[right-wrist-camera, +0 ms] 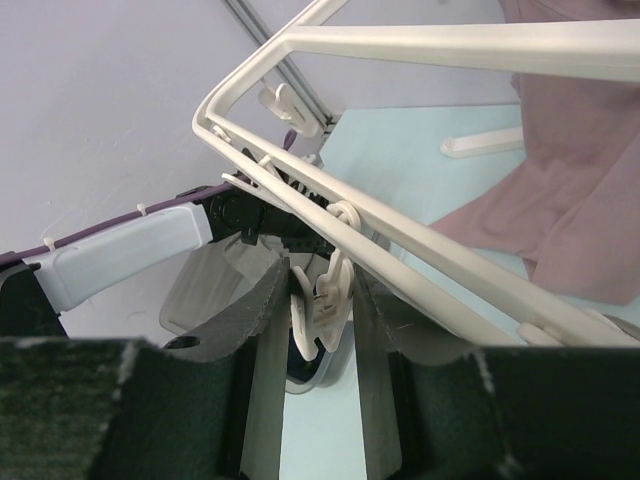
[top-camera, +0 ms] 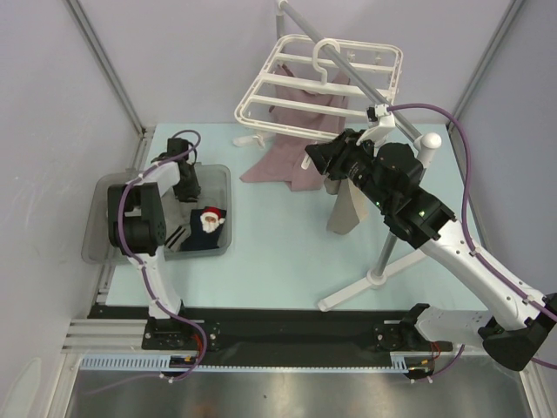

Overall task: Clip the socks to the hanger
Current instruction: Pick up the sock from the bin.

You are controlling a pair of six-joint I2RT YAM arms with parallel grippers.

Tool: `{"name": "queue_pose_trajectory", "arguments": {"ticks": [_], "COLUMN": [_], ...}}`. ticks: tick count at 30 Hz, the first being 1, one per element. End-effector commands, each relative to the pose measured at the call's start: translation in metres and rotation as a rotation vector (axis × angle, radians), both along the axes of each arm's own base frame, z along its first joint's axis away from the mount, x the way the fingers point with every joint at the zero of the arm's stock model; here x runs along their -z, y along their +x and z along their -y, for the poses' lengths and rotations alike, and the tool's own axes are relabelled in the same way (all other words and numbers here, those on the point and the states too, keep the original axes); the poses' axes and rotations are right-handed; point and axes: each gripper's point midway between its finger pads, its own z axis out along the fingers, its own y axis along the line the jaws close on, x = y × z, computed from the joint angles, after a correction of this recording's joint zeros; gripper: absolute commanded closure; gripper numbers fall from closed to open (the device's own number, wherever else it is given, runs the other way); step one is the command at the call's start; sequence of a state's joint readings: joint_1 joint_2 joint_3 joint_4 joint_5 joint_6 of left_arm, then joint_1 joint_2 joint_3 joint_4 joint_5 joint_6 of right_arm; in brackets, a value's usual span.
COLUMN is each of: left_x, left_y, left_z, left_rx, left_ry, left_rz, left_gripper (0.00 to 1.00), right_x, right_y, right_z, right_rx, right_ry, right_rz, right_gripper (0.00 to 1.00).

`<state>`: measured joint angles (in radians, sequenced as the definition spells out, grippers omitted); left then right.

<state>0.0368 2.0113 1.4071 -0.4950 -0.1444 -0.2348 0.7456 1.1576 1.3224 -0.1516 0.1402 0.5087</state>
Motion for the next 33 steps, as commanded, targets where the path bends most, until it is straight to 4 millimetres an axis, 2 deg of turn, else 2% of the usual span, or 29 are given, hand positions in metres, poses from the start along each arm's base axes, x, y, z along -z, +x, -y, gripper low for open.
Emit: {"name": "queue_pose_trajectory", "arguments": {"ticks": [1, 3, 4, 7, 8, 9, 10, 11, 13, 16, 17, 18, 20, 21, 24, 25, 27, 28, 30, 31, 32, 33], "left_x": [0.018, 0.022, 0.019, 0.012, 0.0, -0.004, -0.011, -0.032, -0.045, -0.093, -0.106, -0.132, -0.157, -0.181, -0.212, -0.23, -0.24, -0.253, -0.256, -0.259, -0.266, -0.263], "left_y": [0.002, -0.002, -0.002, -0.009, -0.009, -0.014, -0.017, -0.018, -0.029, -0.045, -0.049, -0.059, -0.07, -0.082, -0.104, -0.119, -0.135, -0.151, -0.164, -0.175, -0.182, -0.186], "left_z": [0.007, 0.007, 0.007, 0.005, 0.004, 0.004, 0.004, 0.007, 0.012, 0.022, 0.03, 0.044, 0.058, 0.072, 0.1, 0.122, 0.144, 0.162, 0.18, 0.196, 0.202, 0.21], "left_rx": [0.021, 0.02, 0.019, 0.004, -0.009, -0.017, -0.033, -0.028, -0.026, 0.003, 0.029, 0.077, 0.118, 0.17, 0.263, 0.329, 0.387, 0.424, 0.449, 0.456, 0.459, 0.463], "left_ry": [-0.068, -0.074, -0.074, -0.064, -0.056, -0.056, -0.061, -0.074, -0.097, -0.14, -0.179, -0.232, -0.29, -0.335, -0.427, -0.468, -0.529, -0.579, -0.631, -0.69, -0.721, -0.752], "left_rz": [-0.027, -0.036, -0.029, -0.027, -0.002, 0.001, 0.009, 0.057, 0.083, 0.202, 0.237, 0.314, 0.381, 0.448, 0.521, 0.561, 0.595, 0.624, 0.642, 0.628, 0.652, 0.658], "left_gripper": [0.67, 0.76, 0.83, 0.93, 0.96, 1.0, 1.0, 1.0, 1.0, 1.0, 1.0, 1.0, 1.0, 1.0, 1.0, 1.0, 1.0, 1.0, 1.0, 1.0, 1.0, 1.0], "right_x": [0.013, 0.013, 0.014, 0.016, 0.015, 0.016, 0.017, 0.018, 0.02, 0.021, 0.023, 0.023, 0.023, 0.024, 0.022, 0.023, 0.023, 0.023, 0.023, 0.024, 0.022, 0.022], "right_y": [-0.012, -0.011, -0.011, -0.011, -0.011, -0.01, -0.01, -0.01, -0.009, -0.01, -0.009, -0.01, -0.009, -0.009, -0.009, -0.009, -0.01, -0.009, -0.009, -0.009, -0.009, -0.009], "right_z": [-0.015, -0.014, -0.014, -0.017, -0.017, -0.017, -0.017, -0.018, -0.017, -0.018, -0.018, -0.018, -0.019, -0.019, -0.019, -0.019, -0.019, -0.019, -0.019, -0.021, -0.021, -0.022], "right_rx": [-0.09, -0.087, -0.087, -0.095, -0.095, -0.095, -0.096, -0.096, -0.095, -0.098, -0.098, -0.099, -0.101, -0.101, -0.101, -0.101, -0.102, -0.101, -0.102, -0.104, -0.108, -0.108], "right_ry": [0.0, 0.001, -0.002, -0.006, -0.006, -0.007, -0.01, -0.013, -0.02, -0.028, -0.033, -0.035, -0.035, -0.037, -0.04, -0.041, -0.038, -0.039, -0.033, -0.033, -0.027, -0.025], "right_rz": [-0.065, -0.064, -0.067, -0.072, -0.072, -0.074, -0.075, -0.078, -0.084, -0.086, -0.088, -0.088, -0.088, -0.091, -0.084, -0.086, -0.084, -0.085, -0.088, -0.09, -0.089, -0.088], "right_gripper": [1.0, 1.0, 1.0, 1.0, 1.0, 1.0, 1.0, 1.0, 1.0, 1.0, 1.0, 1.0, 1.0, 1.0, 1.0, 1.0, 1.0, 1.0, 1.0, 1.0, 1.0, 1.0]}}
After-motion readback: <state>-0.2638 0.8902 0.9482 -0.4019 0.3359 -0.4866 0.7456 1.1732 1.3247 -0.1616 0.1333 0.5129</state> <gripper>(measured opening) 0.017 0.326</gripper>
